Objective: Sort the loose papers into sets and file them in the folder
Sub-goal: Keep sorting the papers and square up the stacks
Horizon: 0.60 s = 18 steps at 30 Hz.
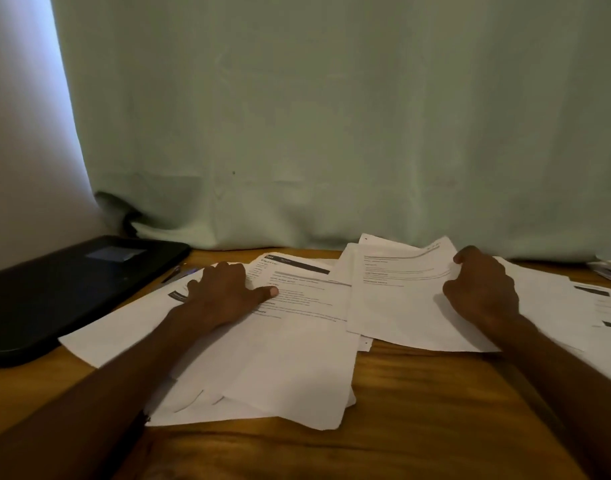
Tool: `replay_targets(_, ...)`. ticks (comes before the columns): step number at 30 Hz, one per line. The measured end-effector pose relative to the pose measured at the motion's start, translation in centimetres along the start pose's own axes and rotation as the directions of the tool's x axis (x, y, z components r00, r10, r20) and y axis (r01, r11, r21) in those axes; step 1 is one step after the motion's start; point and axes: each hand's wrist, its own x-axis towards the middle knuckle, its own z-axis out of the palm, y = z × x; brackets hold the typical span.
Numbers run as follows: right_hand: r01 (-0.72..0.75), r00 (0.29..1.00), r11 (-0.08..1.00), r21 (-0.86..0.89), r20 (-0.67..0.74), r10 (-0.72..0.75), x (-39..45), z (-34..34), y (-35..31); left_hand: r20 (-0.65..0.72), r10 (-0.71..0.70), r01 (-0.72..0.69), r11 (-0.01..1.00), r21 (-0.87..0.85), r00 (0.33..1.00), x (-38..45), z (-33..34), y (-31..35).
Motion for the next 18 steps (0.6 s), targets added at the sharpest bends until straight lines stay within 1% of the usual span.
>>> replay_targets(2,0.001,1.000,0.995,-0.100,0.012,0.000,-0.1,0.2,0.1,-0.012,-0.014,0.014,1.000,-0.013,1.000,-0.1,-0.2,0.2)
replay_targets(4,0.002,1.000,0.974,-0.228,0.003,-0.001,-0.3,0.2,0.1,-0.043,-0.036,0.033,0.997,-0.065,0.998,-0.3,-0.3,0.4)
replay_targets(5,0.017,1.000,0.963,-0.268,-0.019,-0.023,-0.4,0.1,0.0,-0.054,-0.056,0.050,0.994,-0.101,0.997,-0.3,-0.3,0.4)
replay_targets(6,0.044,0.997,0.962,-0.268,-0.045,-0.058,-0.5,0.0,-0.2,-0.062,-0.082,0.072,0.988,-0.139,0.995,-0.3,-0.2,0.4)
replay_targets(8,0.145,0.984,0.972,-0.186,-0.071,-0.161,-0.7,-0.1,-0.9,-0.062,-0.139,0.121,0.965,-0.232,0.988,-0.2,-0.3,0.5)
replay_targets(11,0.293,0.955,0.956,-0.018,-0.045,-0.293,-1.7,0.7,-2.6,-0.075,-0.190,0.142,0.896,-0.421,0.979,0.0,-0.7,0.4)
replay_targets(14,0.396,0.916,0.908,0.139,0.010,-0.401,-3.1,2.0,-4.1,-0.050,-0.172,0.121,0.844,-0.522,0.984,-0.2,-1.2,0.1)
replay_targets(16,0.445,0.884,0.875,0.193,0.061,-0.463,-3.8,2.9,-4.7,-0.005,-0.158,0.126,0.807,-0.577,0.987,-0.3,-1.0,-0.2)
replay_targets(17,0.464,0.870,0.862,0.205,0.076,-0.487,-3.9,3.1,-4.9,0.000,-0.146,0.114,0.774,-0.623,0.989,-0.4,-1.0,-0.3)
replay_targets(18,0.478,0.860,0.851,0.217,0.082,-0.504,-4.0,3.3,-5.0,-0.004,-0.134,0.095,0.718,-0.689,0.991,-0.4,-1.1,-0.2)
